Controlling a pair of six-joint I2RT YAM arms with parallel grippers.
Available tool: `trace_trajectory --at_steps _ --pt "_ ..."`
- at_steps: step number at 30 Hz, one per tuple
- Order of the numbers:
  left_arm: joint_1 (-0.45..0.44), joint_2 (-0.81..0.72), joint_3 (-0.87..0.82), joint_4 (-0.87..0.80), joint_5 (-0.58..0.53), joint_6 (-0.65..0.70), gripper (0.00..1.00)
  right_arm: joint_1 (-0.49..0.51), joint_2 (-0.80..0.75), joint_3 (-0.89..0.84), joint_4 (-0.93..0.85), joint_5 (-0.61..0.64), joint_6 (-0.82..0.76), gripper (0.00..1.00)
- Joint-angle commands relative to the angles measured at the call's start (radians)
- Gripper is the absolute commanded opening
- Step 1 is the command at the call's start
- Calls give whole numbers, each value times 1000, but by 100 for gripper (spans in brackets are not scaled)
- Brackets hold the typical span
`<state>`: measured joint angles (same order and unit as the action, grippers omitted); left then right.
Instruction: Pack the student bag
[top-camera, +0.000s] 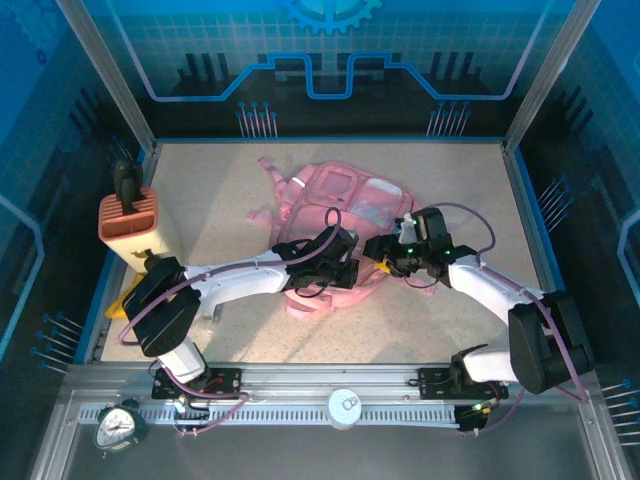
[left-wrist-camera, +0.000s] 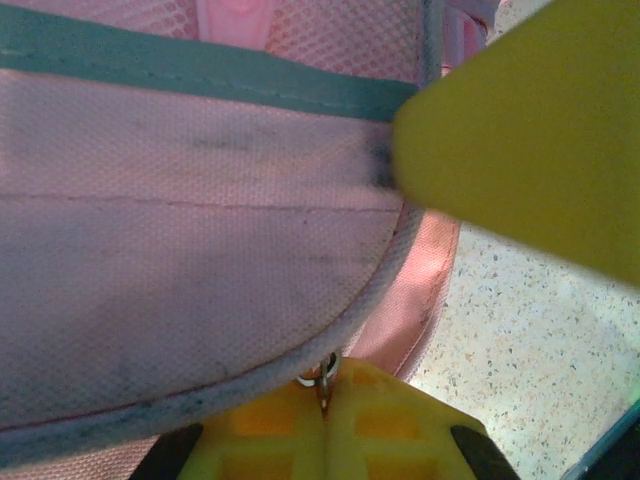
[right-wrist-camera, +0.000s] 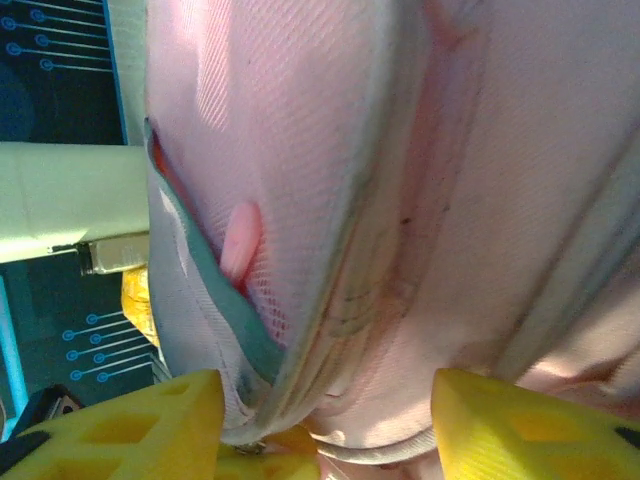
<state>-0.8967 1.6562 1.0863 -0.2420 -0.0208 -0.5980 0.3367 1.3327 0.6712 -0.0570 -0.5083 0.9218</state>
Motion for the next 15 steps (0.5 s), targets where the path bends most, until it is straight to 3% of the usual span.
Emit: trace_trajectory --at_steps 1,6,15 --pt "-5 -2 38 -2 50 34 0 36 37 -25 129 10 82 51" --pt "-6 -3 52 -31 44 57 0 59 109 -11 187 20 64 34" --pt "-6 -32 38 -94 12 84 0 44 103 -16 150 73 14 3"
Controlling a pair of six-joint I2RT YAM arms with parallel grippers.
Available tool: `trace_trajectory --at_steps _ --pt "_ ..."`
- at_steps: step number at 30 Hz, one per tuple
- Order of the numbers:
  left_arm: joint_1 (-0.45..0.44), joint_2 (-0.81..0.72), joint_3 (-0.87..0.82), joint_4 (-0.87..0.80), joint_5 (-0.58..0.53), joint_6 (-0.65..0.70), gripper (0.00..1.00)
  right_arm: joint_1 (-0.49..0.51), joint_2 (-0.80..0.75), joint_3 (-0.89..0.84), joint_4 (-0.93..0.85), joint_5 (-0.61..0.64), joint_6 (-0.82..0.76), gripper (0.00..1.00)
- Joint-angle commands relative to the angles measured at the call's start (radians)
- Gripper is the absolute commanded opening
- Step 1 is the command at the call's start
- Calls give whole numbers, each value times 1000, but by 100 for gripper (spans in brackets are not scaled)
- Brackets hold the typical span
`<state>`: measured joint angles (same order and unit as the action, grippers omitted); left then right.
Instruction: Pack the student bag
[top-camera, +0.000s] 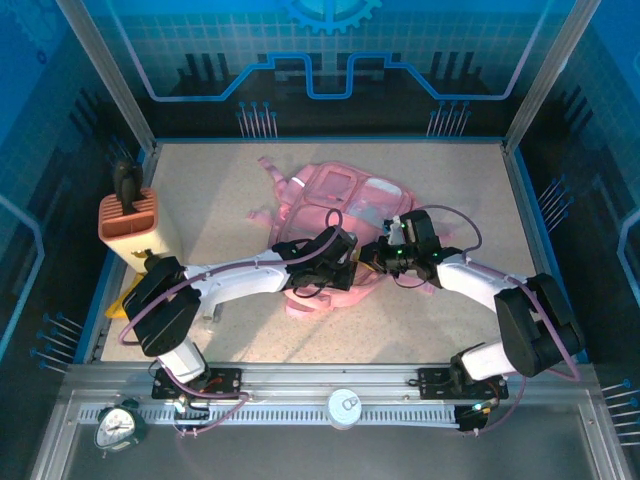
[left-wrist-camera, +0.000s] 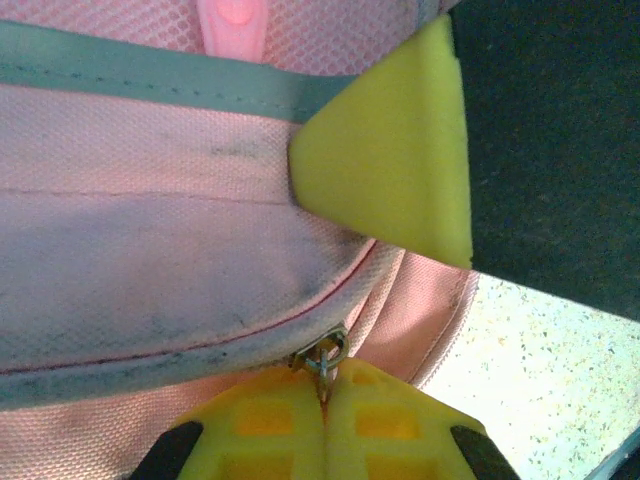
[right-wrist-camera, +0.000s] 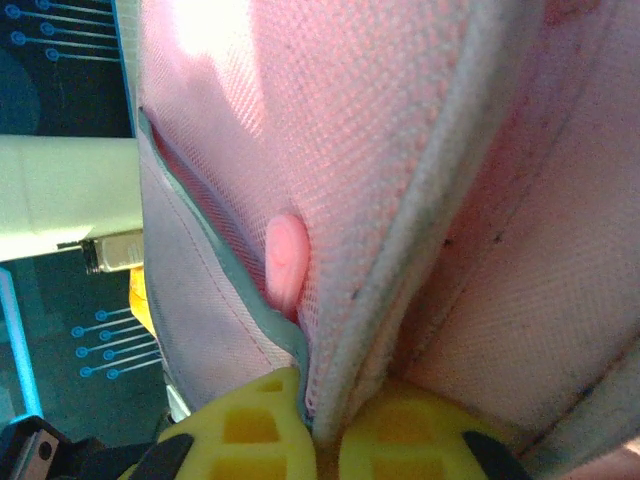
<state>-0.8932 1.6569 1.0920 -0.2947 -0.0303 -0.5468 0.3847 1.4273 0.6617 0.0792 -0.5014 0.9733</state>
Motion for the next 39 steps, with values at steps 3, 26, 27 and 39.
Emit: trace_trajectory --at_steps 3,26,27,39 --pt "-7 -46 22 -67 -16 28 0 -11 1 -5 4 73 -45 0" --pt "237 -225 -137 -211 -78 161 0 -186 -73 102 -253 -9 -258 0" --pt "237 -228 -144 -192 -65 170 0 -198 -61 125 -274 -3 -275 0" --pt "68 -90 -24 9 67 87 0 -250 81 302 -321 62 -331 33"
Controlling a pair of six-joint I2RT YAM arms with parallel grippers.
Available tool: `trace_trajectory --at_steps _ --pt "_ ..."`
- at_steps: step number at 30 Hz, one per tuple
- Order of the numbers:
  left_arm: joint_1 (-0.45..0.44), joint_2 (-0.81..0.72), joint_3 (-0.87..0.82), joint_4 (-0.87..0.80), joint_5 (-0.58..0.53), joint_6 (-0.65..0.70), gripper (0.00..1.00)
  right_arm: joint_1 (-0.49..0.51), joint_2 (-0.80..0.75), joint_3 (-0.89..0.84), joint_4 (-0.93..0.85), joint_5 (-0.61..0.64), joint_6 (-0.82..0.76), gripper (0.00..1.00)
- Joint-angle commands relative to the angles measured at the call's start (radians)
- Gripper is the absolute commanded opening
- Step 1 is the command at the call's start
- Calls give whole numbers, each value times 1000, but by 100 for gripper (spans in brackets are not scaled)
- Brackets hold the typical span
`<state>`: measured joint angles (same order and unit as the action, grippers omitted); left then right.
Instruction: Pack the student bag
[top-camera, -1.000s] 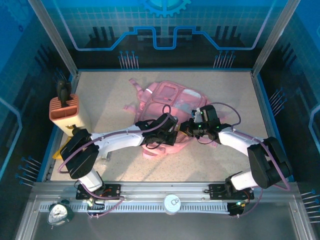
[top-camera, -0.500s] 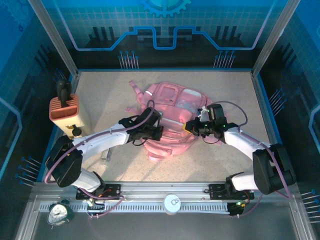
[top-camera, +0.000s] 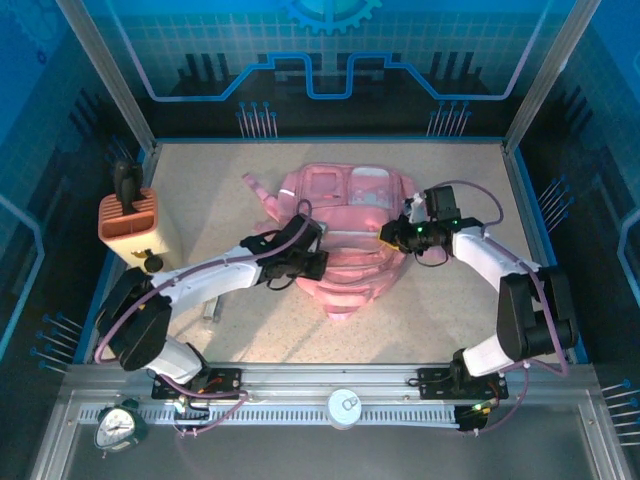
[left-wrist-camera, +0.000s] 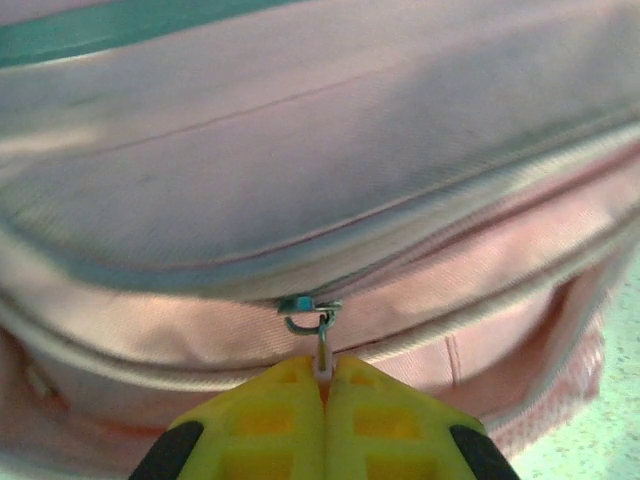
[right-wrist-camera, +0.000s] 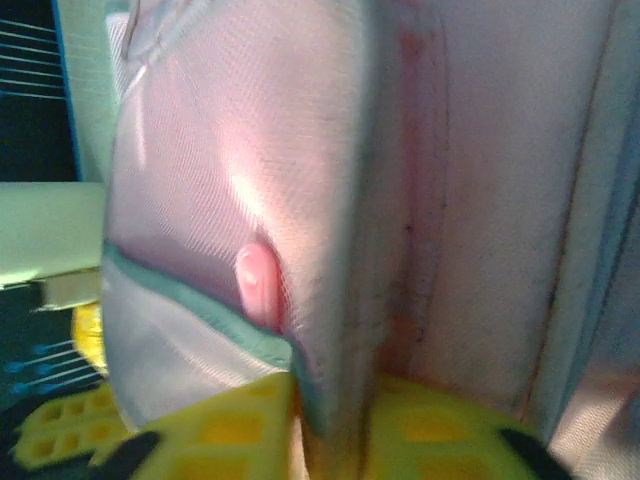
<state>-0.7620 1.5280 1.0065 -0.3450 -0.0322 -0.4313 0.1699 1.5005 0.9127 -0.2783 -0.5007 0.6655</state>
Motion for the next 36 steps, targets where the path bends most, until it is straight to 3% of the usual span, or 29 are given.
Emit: trace_trajectory --at_steps 1,4,8,14,19,29,33,36 --pt "-75 55 76 70 65 -31 0 -41 -7 44 35 61 -28 38" --pt "-88 111 125 77 66 -31 0 -57 -91 20 -20 100 -62 52" --pt "-90 138 155 83 76 -28 0 -65 -207 -49 -93 111 -67 63" --pt "-91 161 164 89 77 -23 0 -22 -330 -193 -44 -5 64 69" --pt "-92 158 150 94 68 -17 0 99 -323 -244 65 -29 194 70" --pt "-91 147 148 62 57 8 0 168 -176 -267 317 35 367 61" --pt "-90 141 148 30 34 44 0 156 -102 -262 380 43 378 46" --pt "-88 131 157 -36 -51 69 0 138 -78 -276 410 56 365 29"
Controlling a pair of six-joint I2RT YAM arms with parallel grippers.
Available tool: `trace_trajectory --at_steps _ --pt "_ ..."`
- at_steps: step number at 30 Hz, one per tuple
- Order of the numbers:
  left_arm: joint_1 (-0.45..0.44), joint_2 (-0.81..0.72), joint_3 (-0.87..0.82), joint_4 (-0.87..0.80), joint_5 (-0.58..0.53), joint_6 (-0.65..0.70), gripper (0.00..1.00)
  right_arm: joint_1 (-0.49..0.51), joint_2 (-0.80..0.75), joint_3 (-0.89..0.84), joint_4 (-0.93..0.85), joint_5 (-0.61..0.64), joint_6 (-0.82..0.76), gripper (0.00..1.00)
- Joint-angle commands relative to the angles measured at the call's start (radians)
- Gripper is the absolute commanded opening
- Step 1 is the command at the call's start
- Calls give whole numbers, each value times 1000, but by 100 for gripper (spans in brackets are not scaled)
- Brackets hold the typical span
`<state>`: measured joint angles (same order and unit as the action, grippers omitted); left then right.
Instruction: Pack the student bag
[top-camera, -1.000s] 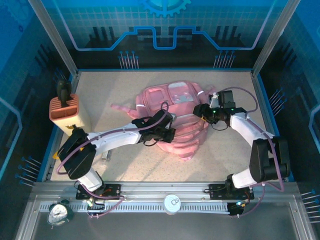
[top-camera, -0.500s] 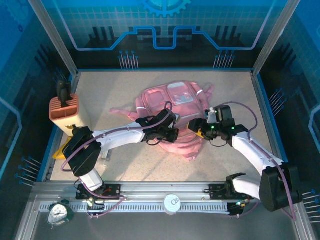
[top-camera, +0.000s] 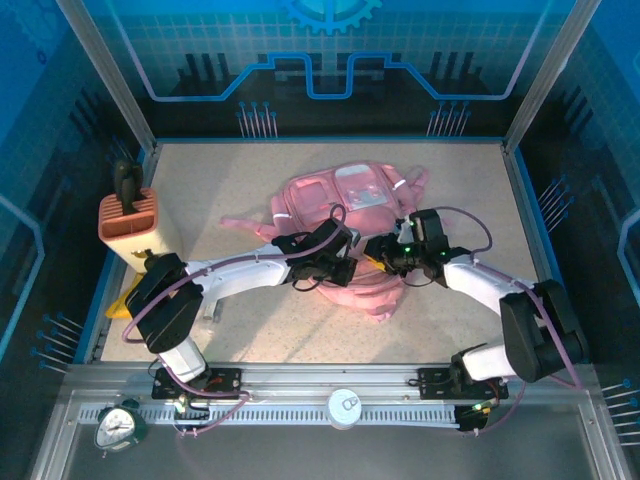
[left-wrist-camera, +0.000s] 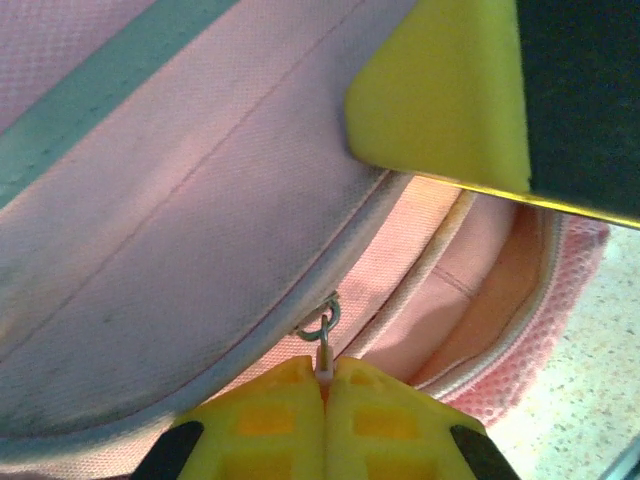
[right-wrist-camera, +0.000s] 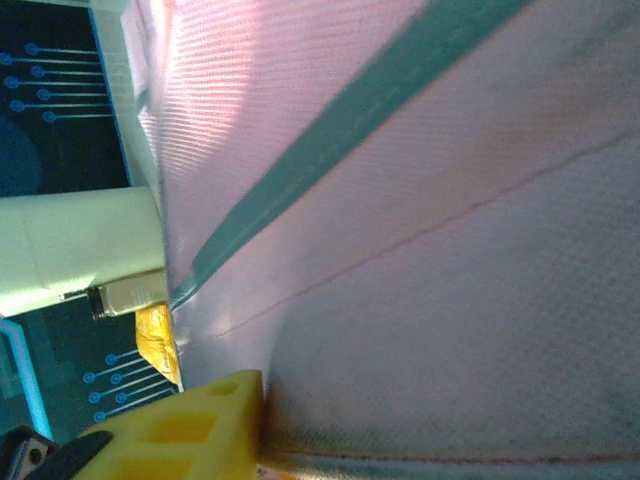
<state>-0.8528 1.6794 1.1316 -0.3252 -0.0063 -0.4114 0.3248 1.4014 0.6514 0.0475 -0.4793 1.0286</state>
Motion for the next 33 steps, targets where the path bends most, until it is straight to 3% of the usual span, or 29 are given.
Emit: trace_trajectory --at_steps 1,4,7,13,20,24,27,29,33 --pt "4 -24 36 -89 -118 56 0 -25 23 -21 91 29 2 22" --pt "18 -60 8 -126 -203 74 0 -50 17 -25 65 43 -27 9" --pt "76 -111 -49 -111 -193 77 0 -84 1 -42 71 38 -27 0" --pt "260 -171 -110 -78 -154 83 0 -108 -48 -40 40 43 -49 0" --pt "349 -109 -55 -89 -163 102 0 -120 -86 -29 13 43 -41 0" --pt "341 -99 -50 -47 -52 87 0 -83 -88 -15 26 31 -10 0" --pt "282 -133 -102 49 -26 96 0 -66 -91 -14 40 38 5 0" --pt "227 -144 -117 80 -42 121 10 -69 -100 -19 50 39 24 0" --pt "150 -125 -141 130 -35 155 16 -69 -133 -23 87 24 96 0"
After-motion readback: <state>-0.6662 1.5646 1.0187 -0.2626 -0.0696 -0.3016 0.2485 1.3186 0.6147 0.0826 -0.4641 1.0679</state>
